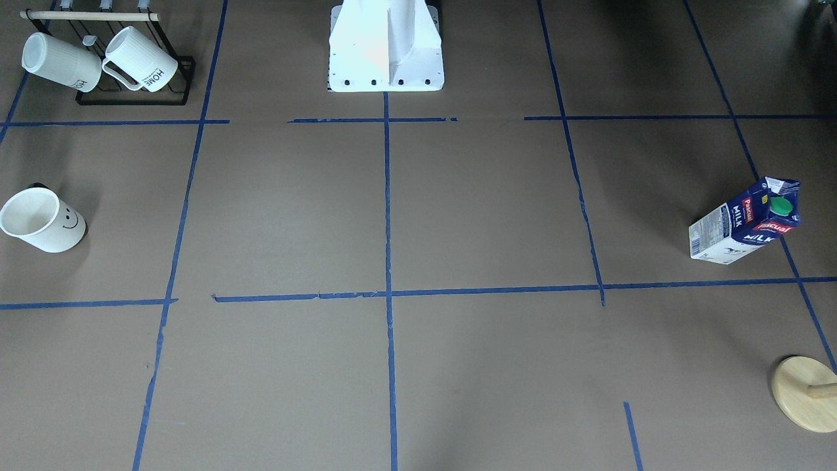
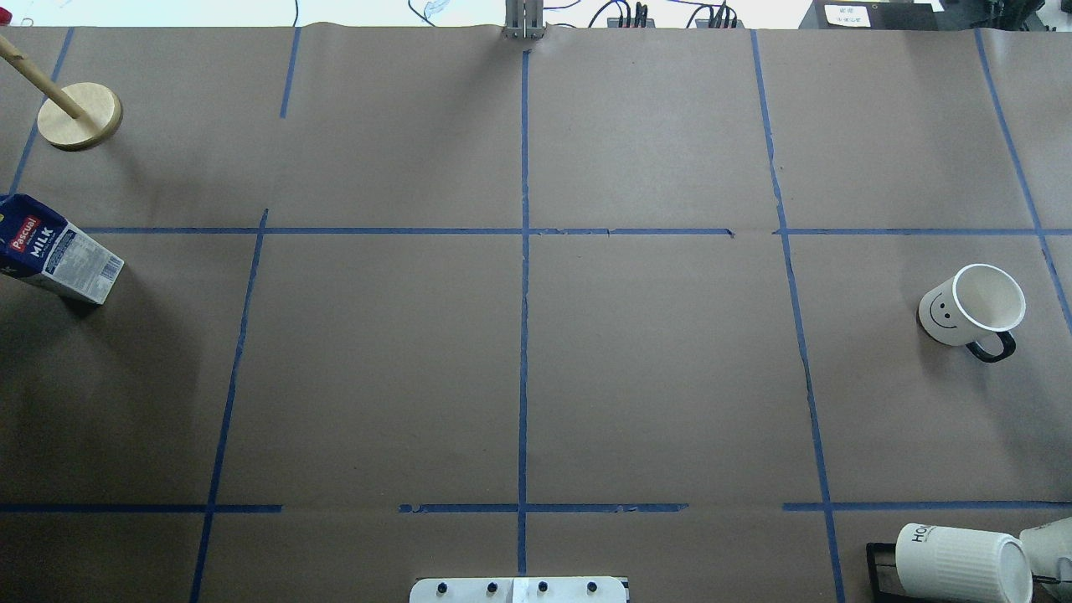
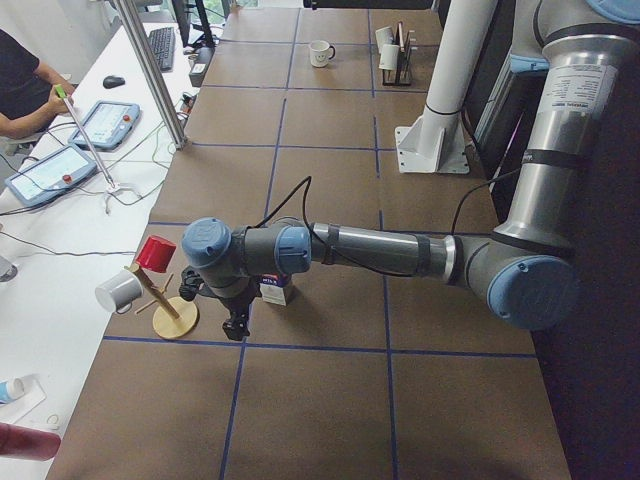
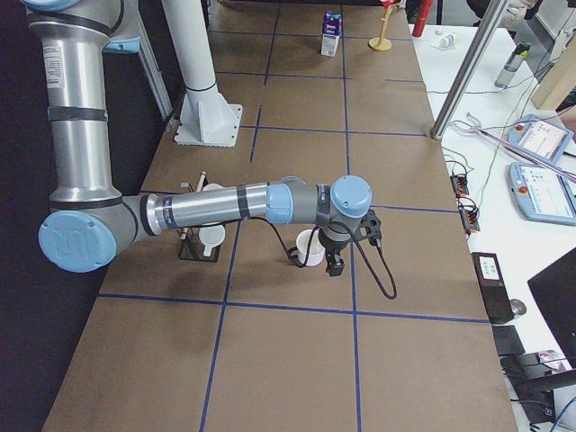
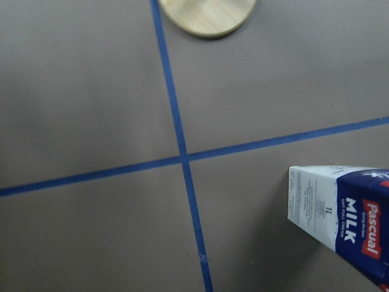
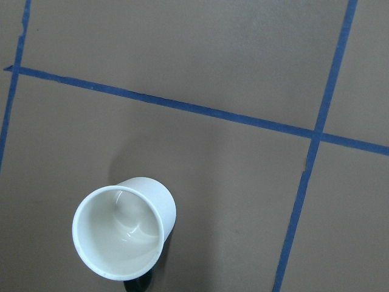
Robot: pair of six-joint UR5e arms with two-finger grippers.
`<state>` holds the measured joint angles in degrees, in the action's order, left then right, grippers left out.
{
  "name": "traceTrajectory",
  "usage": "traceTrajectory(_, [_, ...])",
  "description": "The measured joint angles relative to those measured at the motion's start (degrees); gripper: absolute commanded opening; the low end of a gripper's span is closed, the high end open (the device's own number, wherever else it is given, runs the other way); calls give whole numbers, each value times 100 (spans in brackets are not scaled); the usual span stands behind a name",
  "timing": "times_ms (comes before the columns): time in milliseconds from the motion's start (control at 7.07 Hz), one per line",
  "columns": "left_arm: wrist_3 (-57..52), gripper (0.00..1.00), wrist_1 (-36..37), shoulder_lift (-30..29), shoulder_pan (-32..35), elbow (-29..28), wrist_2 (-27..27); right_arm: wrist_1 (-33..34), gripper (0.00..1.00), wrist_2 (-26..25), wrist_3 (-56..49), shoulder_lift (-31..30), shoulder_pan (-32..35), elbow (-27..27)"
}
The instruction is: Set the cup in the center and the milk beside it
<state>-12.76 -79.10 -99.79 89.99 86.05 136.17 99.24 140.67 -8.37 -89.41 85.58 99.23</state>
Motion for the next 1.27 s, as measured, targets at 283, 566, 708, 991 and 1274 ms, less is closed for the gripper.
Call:
traceTrajectory(283, [119,100,97,29,-65,180,-225,-12,100,0,-1,-66,14,79])
traceTrajectory(566, [206,100,91,121,-122,327,-268,-12,100,-2,13,-92,12,99])
traceTrajectory(708, [206,100,69,144,-127,366,-268,-20,100,11,0,-128,11,108])
traceTrajectory(991, [173,100,-32,404,-122,498,-263,-340,100,63,-19,-269,-29,130])
traceTrajectory(1274, [209,100,-498,759,-123,676,-244,-874,100,270,156,-503,-186,147])
